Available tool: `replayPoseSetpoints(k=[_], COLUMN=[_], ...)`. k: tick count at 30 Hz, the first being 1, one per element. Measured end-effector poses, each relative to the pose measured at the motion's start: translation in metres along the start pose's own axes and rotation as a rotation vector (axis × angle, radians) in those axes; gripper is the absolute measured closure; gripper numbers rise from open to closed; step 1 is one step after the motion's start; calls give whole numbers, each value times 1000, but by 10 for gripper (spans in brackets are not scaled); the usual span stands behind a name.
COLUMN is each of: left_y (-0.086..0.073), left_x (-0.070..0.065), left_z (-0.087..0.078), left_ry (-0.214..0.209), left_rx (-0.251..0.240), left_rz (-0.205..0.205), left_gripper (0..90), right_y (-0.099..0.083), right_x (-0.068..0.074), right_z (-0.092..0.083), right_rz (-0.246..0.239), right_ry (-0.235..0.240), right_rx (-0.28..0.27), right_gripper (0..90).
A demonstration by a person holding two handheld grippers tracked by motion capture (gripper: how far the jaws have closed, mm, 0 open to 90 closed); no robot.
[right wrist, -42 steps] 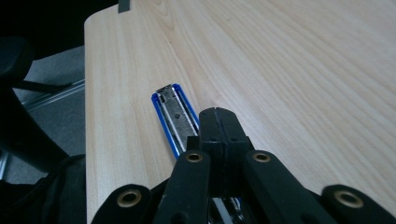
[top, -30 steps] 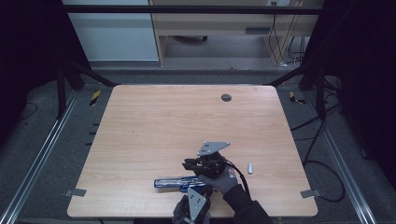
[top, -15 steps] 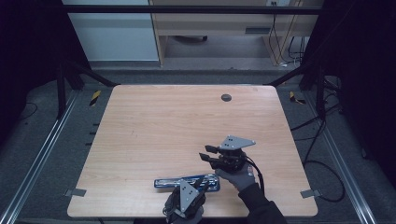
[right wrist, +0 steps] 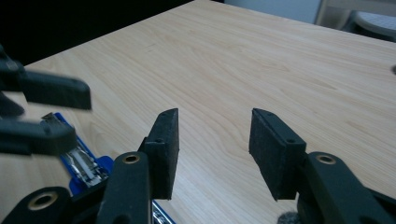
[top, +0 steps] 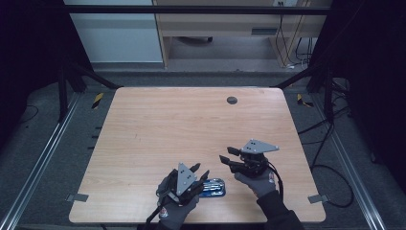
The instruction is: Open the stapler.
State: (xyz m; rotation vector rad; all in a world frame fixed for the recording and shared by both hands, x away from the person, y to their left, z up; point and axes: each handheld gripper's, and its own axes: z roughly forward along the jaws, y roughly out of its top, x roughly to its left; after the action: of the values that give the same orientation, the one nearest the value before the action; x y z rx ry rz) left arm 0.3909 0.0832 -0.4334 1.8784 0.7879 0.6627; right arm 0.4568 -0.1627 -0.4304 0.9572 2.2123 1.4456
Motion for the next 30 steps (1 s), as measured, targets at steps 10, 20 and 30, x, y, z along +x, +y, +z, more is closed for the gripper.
replayPoseSetpoints(k=[10,20,30], left_y=[21,17,-7], left_x=[33,54,93], left_z=[0,-12,-36], left_ry=[2,-12,41], left_rx=[53,117,131], left_rz=[19,90,28], left_gripper=[567,533,521], right_y=[-9,-27,-39], right_x=[-17,-33,-41], right_z=[-26,-38,-45], right_rz=[16,47,84], right_ry=[-107,-217,-252], right_rx=[-24,43,104], right_gripper=[532,525,547])
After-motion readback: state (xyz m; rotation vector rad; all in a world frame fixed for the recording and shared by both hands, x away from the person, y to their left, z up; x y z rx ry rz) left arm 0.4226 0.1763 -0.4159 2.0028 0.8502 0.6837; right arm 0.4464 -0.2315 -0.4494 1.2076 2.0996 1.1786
